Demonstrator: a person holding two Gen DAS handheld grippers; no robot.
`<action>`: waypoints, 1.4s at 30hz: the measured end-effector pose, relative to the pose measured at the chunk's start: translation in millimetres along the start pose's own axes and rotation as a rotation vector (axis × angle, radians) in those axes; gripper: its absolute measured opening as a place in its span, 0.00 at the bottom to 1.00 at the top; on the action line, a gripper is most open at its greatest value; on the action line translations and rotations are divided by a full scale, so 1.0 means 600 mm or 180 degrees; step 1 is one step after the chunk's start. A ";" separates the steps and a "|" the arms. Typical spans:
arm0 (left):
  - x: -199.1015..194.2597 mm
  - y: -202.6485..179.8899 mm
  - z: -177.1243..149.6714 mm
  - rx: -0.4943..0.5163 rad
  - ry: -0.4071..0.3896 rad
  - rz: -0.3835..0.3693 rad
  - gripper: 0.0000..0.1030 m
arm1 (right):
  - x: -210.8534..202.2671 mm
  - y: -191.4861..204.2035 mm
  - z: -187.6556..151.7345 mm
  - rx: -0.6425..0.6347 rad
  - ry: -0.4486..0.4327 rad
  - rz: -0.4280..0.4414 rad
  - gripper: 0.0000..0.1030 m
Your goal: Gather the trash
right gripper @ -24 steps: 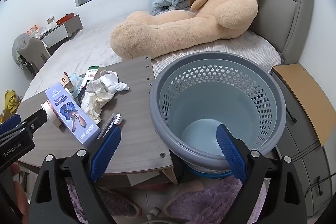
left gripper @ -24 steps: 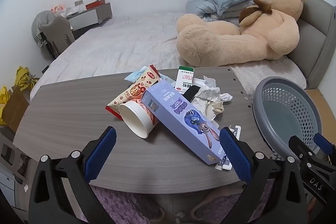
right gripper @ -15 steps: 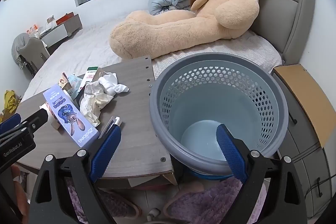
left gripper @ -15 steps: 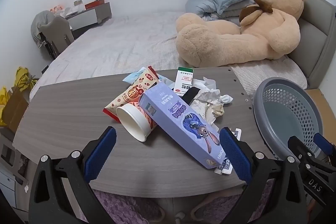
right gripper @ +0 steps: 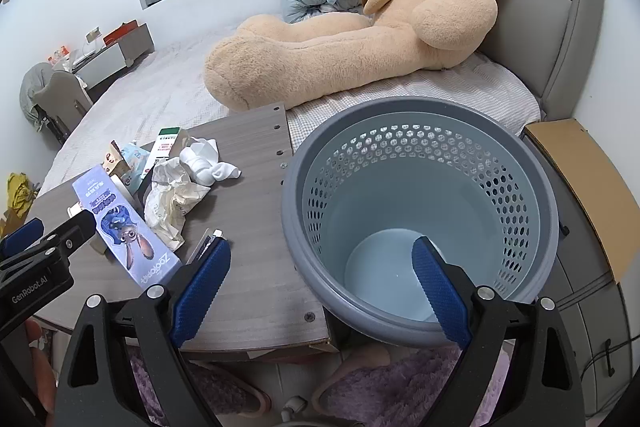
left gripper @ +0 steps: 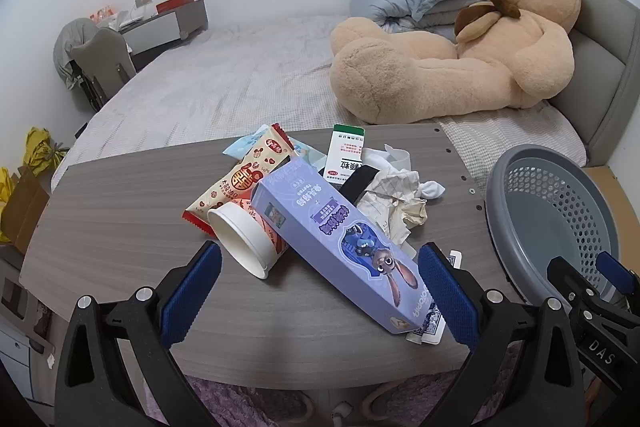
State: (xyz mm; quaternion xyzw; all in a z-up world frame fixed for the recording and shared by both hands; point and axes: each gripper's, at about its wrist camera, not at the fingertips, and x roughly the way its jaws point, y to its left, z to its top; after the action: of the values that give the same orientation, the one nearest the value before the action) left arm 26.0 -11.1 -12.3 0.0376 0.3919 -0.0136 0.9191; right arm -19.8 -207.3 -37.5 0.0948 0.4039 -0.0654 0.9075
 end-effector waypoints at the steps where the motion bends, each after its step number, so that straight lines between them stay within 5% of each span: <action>1: 0.002 -0.001 0.001 0.0000 0.0001 0.0006 0.94 | 0.001 0.000 0.000 -0.0001 0.0001 -0.0001 0.85; 42: -0.016 0.017 0.008 -0.0064 -0.0092 0.0018 0.94 | -0.010 0.009 0.005 -0.0019 -0.0037 0.0001 0.85</action>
State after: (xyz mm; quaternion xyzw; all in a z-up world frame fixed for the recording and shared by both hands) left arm 23.3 -1.2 -1.6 0.0292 0.3786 -0.0076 0.9250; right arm -20.7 -202.6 -30.2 0.0918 0.3988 -0.0645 0.9102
